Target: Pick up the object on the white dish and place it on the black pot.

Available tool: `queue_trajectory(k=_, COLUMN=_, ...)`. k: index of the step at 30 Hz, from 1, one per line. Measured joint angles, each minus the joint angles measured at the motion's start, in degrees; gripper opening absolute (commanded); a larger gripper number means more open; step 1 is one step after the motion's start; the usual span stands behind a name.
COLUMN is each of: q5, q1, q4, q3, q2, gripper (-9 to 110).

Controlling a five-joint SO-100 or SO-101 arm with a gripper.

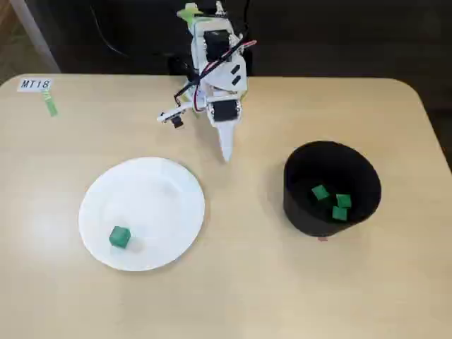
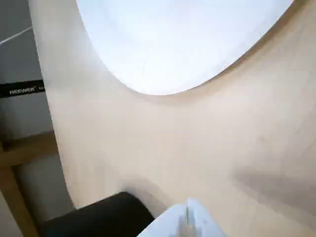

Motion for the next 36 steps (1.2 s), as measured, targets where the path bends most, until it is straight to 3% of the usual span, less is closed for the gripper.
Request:
queue_trajectory(k=20, q5=-2.11, q1=0.09, q4=-4.66, q3=-2.29, q2=-1.49, gripper=0)
queue_trajectory(k=28, q5=-6.5, q1=3.6, q4=0.35, q3=-34.37, q2=-39.02, gripper=0)
queue_trajectory(k=36, q5=-1.58, q1=10.46, q4=2.99, q3=-56.34, q2=-61.08, gripper=0)
